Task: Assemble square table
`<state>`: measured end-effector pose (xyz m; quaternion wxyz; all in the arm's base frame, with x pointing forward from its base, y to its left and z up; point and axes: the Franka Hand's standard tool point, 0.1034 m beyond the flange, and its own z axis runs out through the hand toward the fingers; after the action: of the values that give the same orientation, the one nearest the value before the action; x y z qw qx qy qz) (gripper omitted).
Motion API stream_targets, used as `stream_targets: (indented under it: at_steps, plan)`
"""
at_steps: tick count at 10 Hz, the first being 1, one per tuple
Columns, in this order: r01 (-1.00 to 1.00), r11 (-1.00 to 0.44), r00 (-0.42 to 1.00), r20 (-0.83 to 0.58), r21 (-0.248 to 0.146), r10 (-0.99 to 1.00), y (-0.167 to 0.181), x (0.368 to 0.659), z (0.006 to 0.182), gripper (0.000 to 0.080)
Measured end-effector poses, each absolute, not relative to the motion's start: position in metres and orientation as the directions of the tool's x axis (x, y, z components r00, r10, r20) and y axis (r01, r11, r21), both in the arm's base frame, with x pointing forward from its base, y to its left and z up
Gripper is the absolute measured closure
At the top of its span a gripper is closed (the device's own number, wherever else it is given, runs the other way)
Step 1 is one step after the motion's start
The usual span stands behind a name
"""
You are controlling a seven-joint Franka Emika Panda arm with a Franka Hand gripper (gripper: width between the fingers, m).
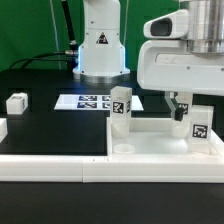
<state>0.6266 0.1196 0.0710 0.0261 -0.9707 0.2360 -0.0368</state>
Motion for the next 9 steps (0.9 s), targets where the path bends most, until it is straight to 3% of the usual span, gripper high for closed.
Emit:
stream_targets:
  at_steps: [2, 3, 5, 6, 7, 9]
  plan:
    - [-0.336, -0.94, 0.936, 0.087, -0.064, -0.34, 0.1167, 0.629, 0.0712, 0.015]
    - [-0.376, -0.924, 0.921, 0.084, -0.069, -0.381, 0.117, 0.629, 0.0712, 0.015]
    - [-0.378, -0.923, 0.92, 0.084, -0.068, -0.382, 0.1165, 0.6291, 0.0712, 0.04]
    - [-0.479, -0.874, 0.872, 0.074, -0.08, -0.485, 0.1172, 0.6289, 0.0711, 0.04]
    - [-0.564, -0.821, 0.819, 0.065, -0.086, -0.569, 0.1168, 0.6287, 0.0707, 0.0509]
    - [-0.673, -0.734, 0.732, 0.052, -0.093, -0.679, 0.116, 0.6285, 0.0704, 0.0509]
